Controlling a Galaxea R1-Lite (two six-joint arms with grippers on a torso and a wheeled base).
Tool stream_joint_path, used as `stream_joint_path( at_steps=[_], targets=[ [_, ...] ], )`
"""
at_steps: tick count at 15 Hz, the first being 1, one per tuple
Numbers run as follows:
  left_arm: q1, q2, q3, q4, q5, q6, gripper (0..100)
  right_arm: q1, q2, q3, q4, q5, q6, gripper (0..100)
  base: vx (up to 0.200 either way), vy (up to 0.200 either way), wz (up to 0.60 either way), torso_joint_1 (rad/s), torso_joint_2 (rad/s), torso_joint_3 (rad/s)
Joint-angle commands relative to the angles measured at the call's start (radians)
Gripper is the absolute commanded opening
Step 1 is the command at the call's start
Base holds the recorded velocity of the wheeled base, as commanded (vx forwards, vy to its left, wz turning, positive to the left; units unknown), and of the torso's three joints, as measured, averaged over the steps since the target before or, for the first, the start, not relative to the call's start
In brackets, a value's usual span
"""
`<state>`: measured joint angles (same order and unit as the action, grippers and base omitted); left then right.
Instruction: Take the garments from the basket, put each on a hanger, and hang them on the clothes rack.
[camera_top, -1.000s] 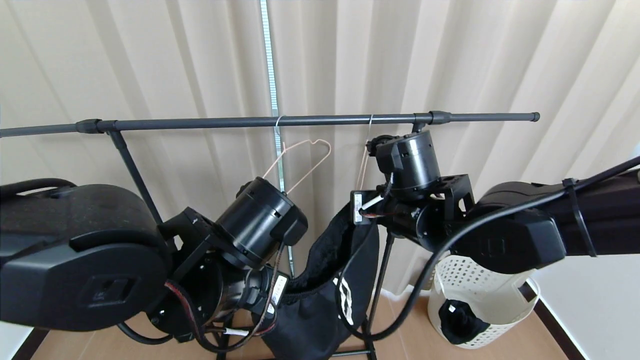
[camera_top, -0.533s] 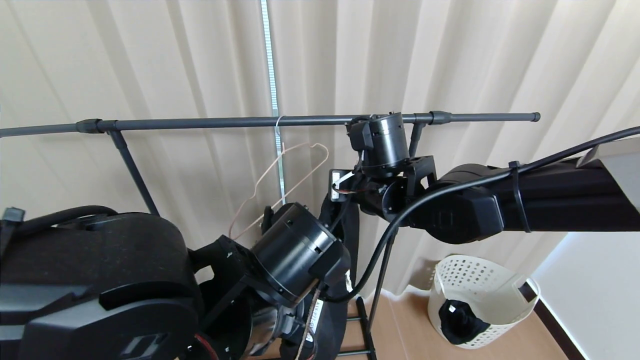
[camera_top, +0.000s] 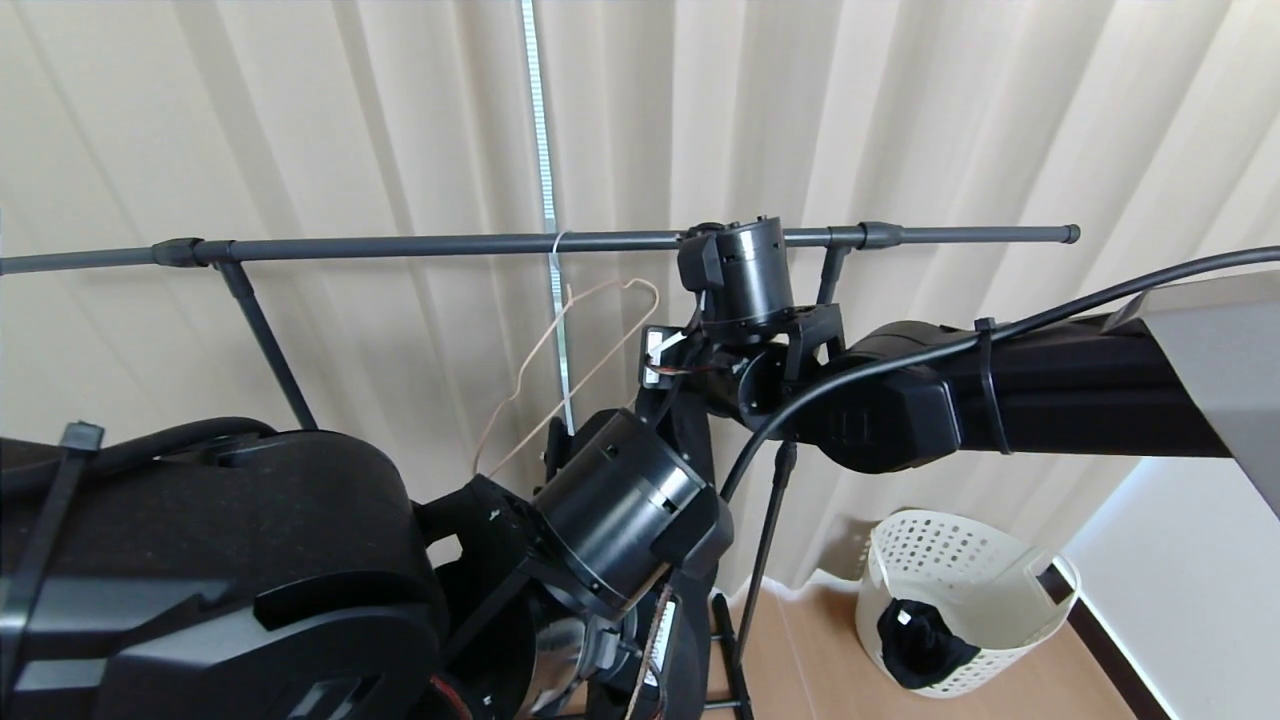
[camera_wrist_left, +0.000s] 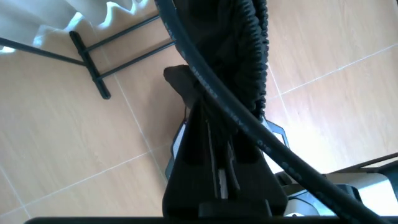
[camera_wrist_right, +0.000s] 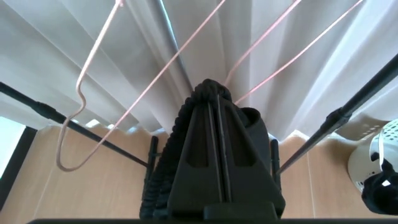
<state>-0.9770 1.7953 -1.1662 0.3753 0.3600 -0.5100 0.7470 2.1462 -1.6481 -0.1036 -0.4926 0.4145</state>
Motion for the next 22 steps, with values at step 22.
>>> stream_joint_path(
  at_steps=[22],
  targets=[
    [0.343,0.108,-0.225,-0.030,0.013,0.151,0,-0.044,-0.505,0.588,0.002,-0.017,-0.100,0,0.000,0.000,0.00,0.000,0.00,0.000]
  ],
)
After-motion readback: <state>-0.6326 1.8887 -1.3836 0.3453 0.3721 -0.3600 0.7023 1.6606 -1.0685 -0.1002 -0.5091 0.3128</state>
